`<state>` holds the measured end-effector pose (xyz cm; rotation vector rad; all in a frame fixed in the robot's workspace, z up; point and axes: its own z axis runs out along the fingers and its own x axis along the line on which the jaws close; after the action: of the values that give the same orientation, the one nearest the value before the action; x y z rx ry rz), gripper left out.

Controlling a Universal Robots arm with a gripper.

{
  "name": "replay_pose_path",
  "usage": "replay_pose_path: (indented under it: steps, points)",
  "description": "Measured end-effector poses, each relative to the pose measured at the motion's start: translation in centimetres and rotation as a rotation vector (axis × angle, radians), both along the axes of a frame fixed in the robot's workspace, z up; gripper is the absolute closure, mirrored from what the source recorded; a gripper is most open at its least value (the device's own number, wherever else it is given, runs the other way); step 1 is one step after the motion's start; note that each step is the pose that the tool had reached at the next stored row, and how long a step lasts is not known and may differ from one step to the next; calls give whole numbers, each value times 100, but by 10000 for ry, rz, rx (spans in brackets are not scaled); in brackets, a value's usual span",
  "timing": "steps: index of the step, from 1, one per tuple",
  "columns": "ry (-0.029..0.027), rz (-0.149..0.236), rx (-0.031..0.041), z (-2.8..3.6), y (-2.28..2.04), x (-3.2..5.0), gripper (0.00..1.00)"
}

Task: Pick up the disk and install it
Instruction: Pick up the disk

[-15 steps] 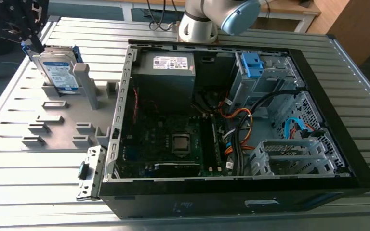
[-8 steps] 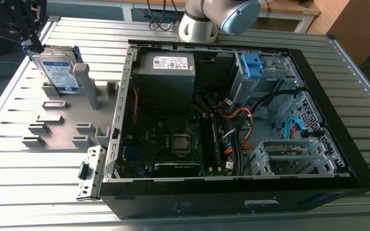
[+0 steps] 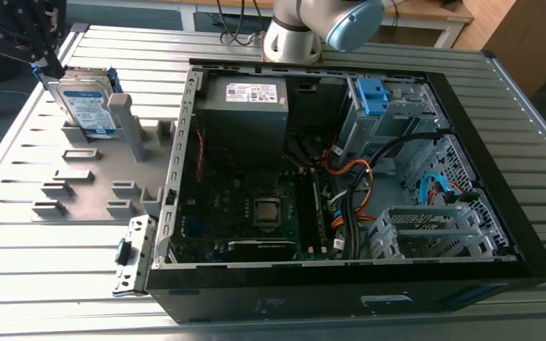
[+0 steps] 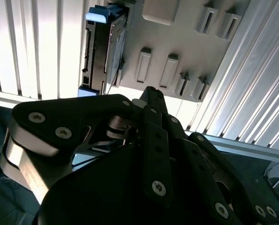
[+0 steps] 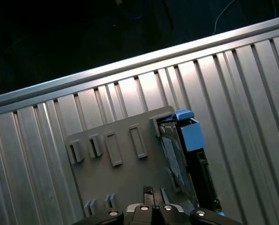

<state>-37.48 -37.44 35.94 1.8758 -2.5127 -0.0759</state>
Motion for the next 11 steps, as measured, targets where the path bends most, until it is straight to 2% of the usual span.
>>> replay_pose_path:
  steps: [6, 11]
  points:
    - [0, 563, 0, 0, 0, 0, 89]
    - [0, 1338, 0, -2, 0, 0, 89]
